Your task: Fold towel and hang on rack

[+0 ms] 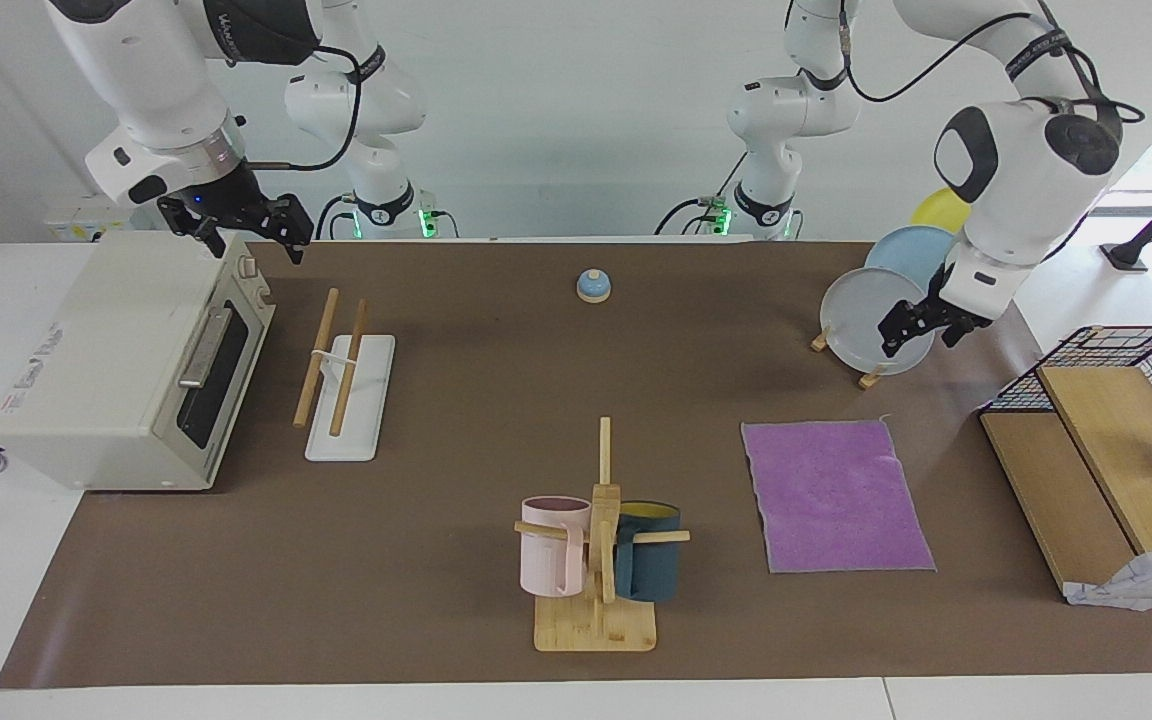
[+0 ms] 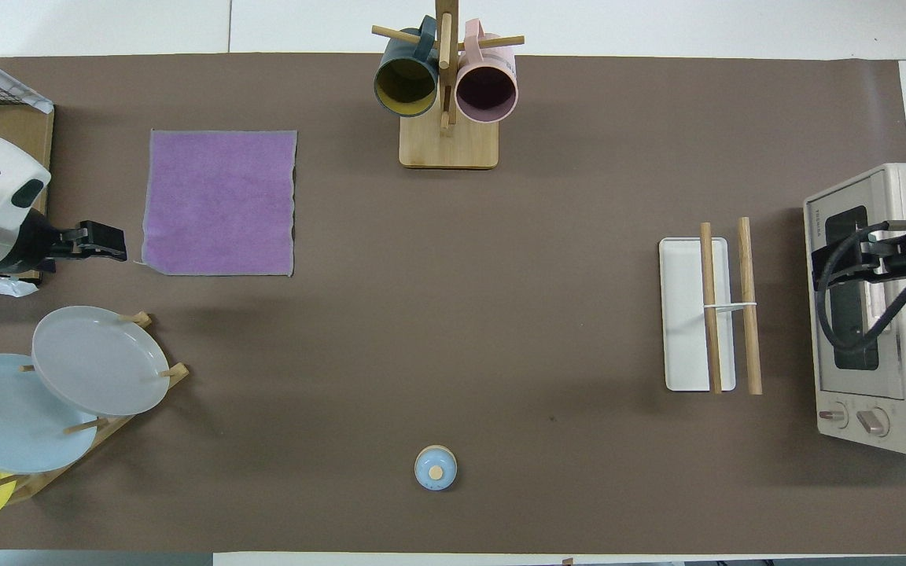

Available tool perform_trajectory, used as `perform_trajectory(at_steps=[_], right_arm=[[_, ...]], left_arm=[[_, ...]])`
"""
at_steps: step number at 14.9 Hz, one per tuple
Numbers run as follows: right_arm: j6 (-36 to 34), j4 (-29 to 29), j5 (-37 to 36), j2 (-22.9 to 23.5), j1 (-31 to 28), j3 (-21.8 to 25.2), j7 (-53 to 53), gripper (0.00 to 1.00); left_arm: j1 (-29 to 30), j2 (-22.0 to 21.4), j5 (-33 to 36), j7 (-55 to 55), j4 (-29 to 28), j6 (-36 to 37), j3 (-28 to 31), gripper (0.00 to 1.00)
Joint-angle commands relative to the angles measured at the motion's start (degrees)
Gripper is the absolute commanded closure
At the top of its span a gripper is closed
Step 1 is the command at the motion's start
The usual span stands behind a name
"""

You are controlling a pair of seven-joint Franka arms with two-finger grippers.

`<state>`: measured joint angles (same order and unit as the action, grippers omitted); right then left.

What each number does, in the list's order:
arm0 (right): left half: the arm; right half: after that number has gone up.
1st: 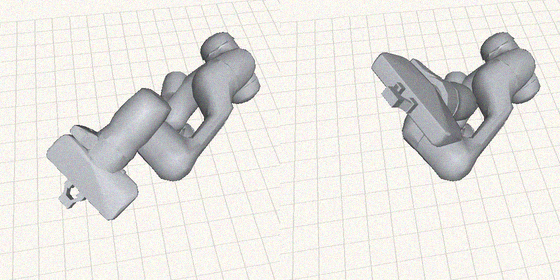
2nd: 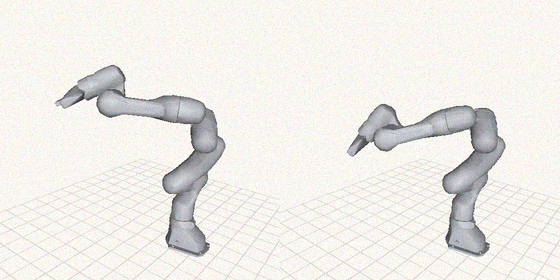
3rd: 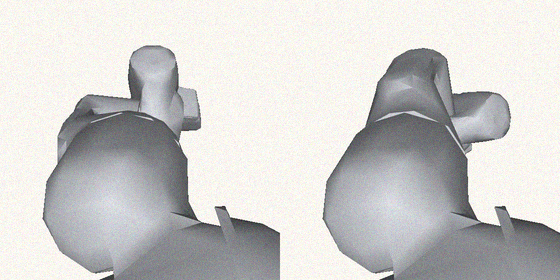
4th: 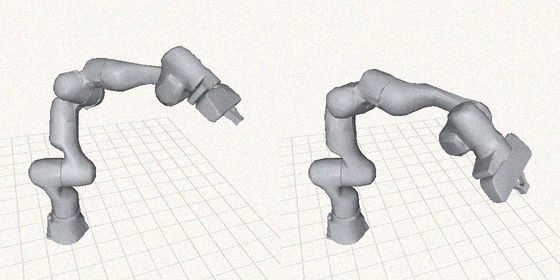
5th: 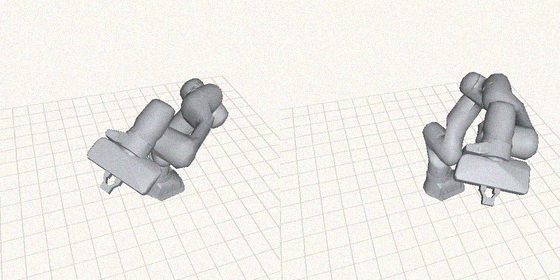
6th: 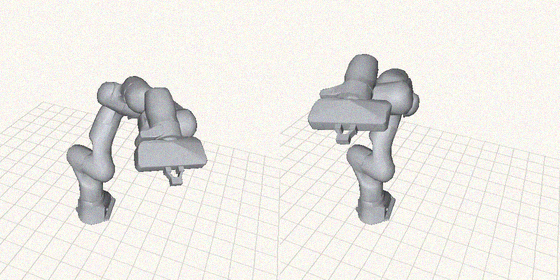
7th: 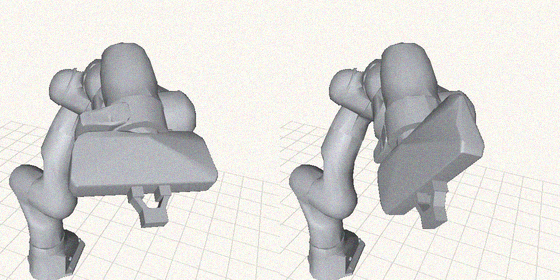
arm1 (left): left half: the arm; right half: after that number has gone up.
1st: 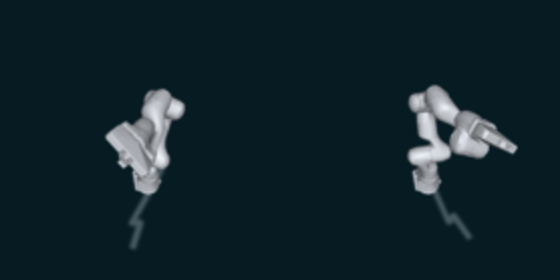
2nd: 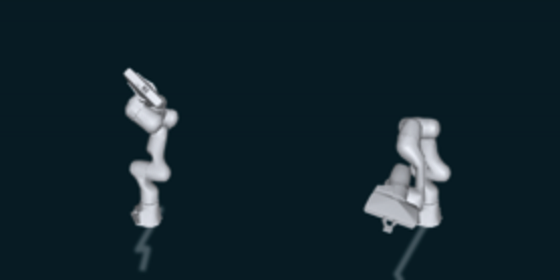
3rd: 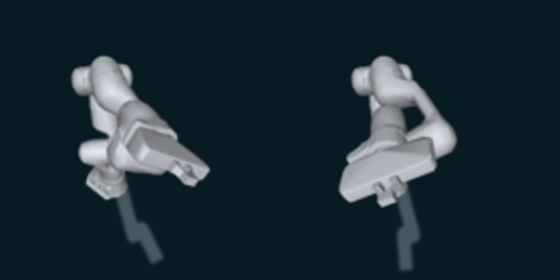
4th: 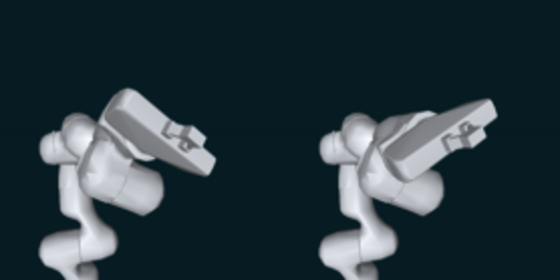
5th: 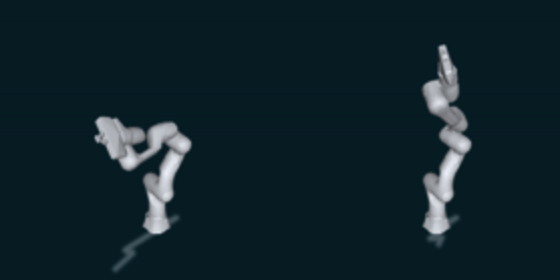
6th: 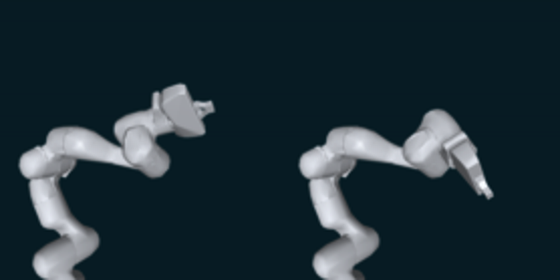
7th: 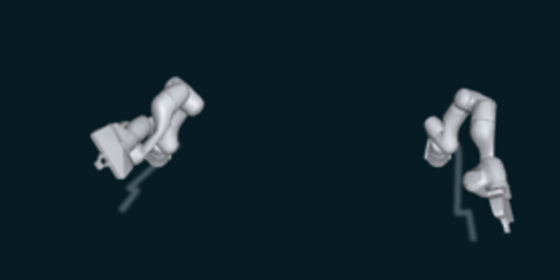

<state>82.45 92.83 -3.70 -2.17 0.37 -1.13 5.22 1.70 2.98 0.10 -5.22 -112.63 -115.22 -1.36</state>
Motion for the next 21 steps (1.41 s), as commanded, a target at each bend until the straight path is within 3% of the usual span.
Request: perform_trajectory(at_steps=[1,6,8,10,17,21], right_arm=[[-0.6,0.3,0.3,-0.4,-1.1,-0.7,-0.6,0.00],[-0.6,0.3,0.3,-0.4,-1.1,-0.7,-0.6,0.00],[-0.6,0.3,0.3,-0.4,-1.1,-0.7,-0.6,0.00],[-0.6,0.3,0.3,-0.4,-1.1,-0.7,-0.6,0.00],[-0.6,0.3,0.4,-0.4,-1.1,-0.7,-0.6,0.00],[-0.6,0.3,0.3,-0.4,-1.1,-0.7,-0.6,0.00]], left_arm=[[1.0,6.8,-3.3,-0.1,-0.7,-7.5,-0.1,0.00],[3.0,13.4,-6.2,-0.2,-1.6,-15.5,-0.1,0.01],[3.1,13.9,-6.8,-0.2,-1.3,-16.0,-0.1,0.05],[3.1,14.0,-6.8,-0.2,-1.2,-16.1,0.0,0.14],[3.1,14.1,-7.0,-0.8,-1.5,-15.4,-0.1,0.64],[3.1,14.0,-7.0,-0.8,-1.8,-15.2,0.0,0.68]])
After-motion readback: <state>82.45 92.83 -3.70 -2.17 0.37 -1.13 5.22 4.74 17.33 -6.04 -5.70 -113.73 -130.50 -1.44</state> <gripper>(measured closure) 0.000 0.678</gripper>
